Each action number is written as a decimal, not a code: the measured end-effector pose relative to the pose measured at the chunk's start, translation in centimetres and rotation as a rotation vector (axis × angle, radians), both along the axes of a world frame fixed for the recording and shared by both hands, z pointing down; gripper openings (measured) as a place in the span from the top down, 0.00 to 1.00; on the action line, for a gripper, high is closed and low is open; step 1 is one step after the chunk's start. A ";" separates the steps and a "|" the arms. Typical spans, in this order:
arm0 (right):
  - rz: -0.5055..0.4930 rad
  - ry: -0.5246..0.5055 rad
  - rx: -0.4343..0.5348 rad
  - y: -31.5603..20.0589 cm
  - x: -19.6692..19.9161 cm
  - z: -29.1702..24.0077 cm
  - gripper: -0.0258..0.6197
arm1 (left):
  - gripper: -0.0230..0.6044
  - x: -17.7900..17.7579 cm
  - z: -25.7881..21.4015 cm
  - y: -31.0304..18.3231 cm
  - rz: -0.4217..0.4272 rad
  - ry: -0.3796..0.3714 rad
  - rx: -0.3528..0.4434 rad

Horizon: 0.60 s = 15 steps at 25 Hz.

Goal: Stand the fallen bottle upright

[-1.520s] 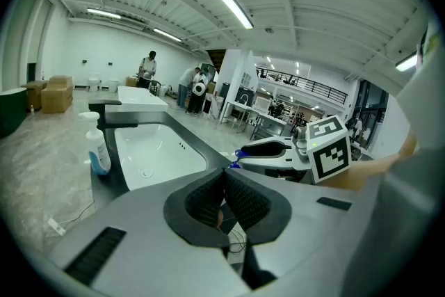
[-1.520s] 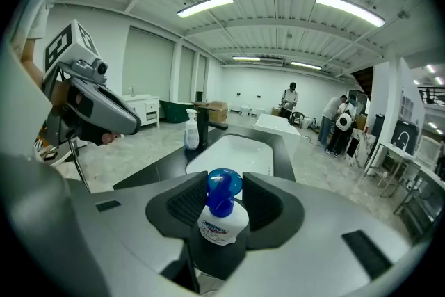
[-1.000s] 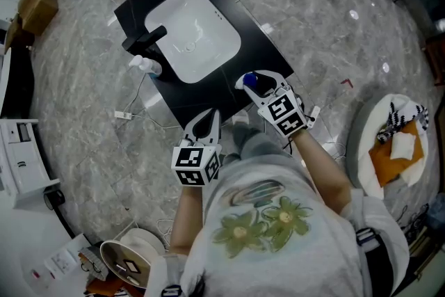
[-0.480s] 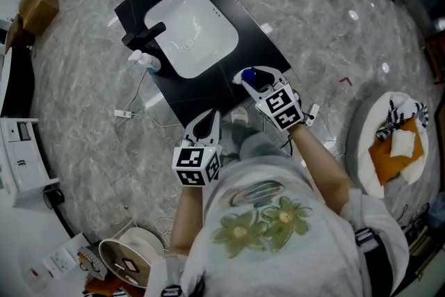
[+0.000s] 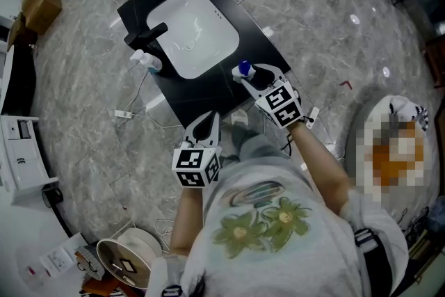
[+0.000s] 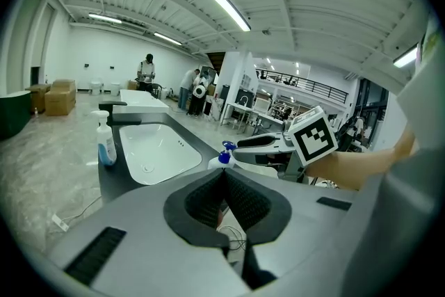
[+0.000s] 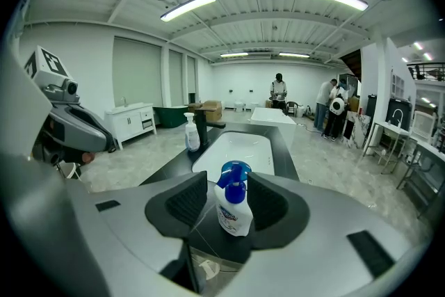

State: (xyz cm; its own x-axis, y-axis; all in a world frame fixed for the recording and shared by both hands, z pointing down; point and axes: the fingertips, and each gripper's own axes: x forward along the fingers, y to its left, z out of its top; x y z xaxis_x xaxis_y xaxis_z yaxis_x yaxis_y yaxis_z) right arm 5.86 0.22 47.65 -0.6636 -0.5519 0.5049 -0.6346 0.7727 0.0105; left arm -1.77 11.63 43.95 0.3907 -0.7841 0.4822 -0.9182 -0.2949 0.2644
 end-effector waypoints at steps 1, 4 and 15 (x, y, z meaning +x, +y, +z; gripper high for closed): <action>0.001 -0.005 -0.002 0.1 0.1 -0.2 0.70 | 0.93 0.1 0.0 0.0 0.001 0.001 0.001; 0.006 -0.024 -0.001 0.8 0.5 -0.9 0.70 | 0.93 0.5 -0.1 0.0 0.005 0.004 0.004; -0.025 -0.159 -0.050 6.2 1.8 -2.7 0.83 | 0.93 2.5 -0.4 0.7 0.035 0.019 0.016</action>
State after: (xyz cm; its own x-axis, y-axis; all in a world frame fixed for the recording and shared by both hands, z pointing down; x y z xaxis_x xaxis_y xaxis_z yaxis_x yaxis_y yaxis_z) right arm 7.65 6.44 44.93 -0.7508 -0.5111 0.4185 -0.6056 0.7855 -0.1272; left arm 0.72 12.32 43.57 0.4274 -0.7770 0.4622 -0.9019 -0.3313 0.2771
